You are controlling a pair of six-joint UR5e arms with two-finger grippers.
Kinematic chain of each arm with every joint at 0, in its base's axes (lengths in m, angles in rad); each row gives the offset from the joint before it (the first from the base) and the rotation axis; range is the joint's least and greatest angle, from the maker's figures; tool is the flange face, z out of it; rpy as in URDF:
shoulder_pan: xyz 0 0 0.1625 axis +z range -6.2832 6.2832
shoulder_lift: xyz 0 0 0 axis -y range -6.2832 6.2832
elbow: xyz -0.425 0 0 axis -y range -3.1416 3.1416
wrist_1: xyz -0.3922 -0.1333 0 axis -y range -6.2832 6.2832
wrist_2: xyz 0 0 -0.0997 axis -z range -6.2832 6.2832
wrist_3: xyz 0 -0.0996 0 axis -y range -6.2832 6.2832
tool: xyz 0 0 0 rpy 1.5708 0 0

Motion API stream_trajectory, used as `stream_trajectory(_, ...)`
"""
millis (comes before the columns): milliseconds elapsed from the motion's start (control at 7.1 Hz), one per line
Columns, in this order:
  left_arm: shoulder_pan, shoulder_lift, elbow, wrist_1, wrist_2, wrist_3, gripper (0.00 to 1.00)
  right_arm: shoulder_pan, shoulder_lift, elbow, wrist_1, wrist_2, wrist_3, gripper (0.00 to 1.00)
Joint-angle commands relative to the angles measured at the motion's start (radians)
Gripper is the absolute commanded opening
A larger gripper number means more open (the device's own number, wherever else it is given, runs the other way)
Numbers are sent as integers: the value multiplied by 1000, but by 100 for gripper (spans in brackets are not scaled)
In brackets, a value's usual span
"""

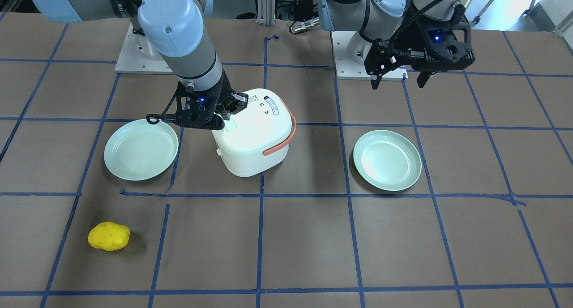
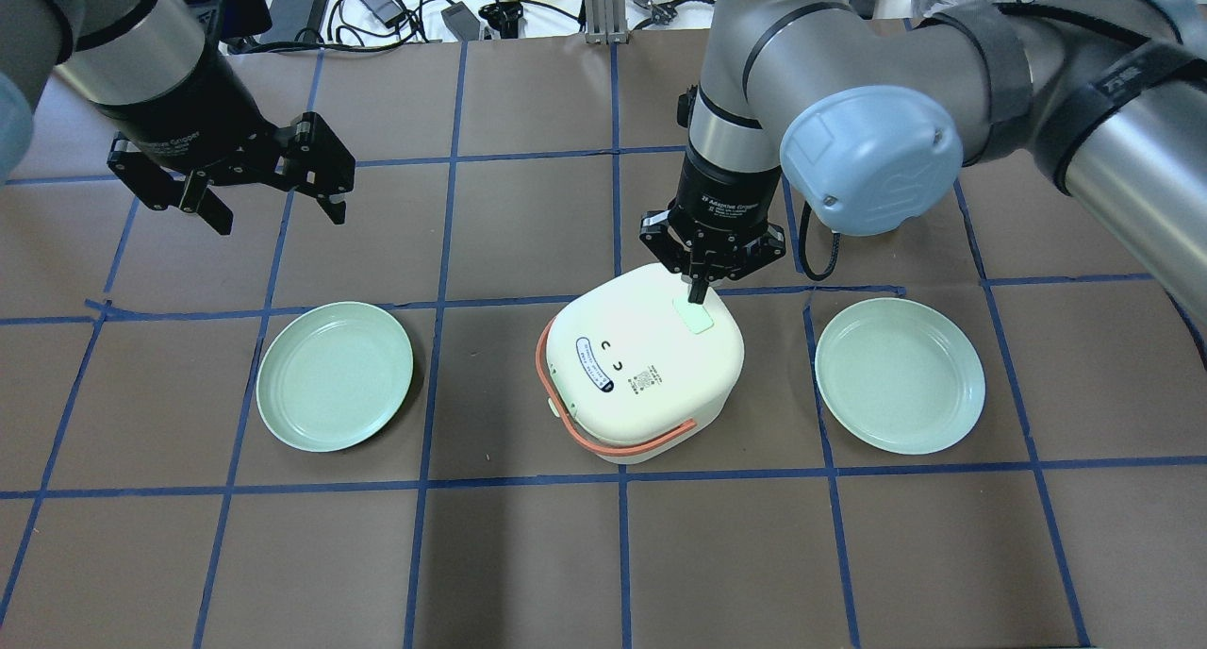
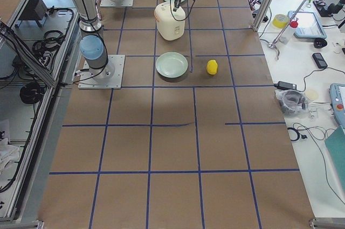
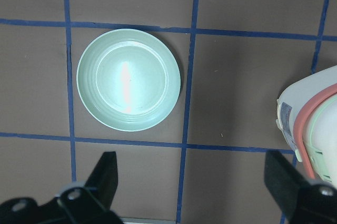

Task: Press rice cooker button
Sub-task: 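Lower the right gripper and press down on the green lid button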

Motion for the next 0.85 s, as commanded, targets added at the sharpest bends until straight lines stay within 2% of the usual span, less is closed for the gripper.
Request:
stream_trajectory(0, 0, 0, 0, 0, 0, 0, 100, 1, 4, 16, -3, 2, 5, 0)
stream_trajectory(704, 0, 0, 0, 0, 0, 0, 100, 1, 13, 27, -1, 2, 6, 0)
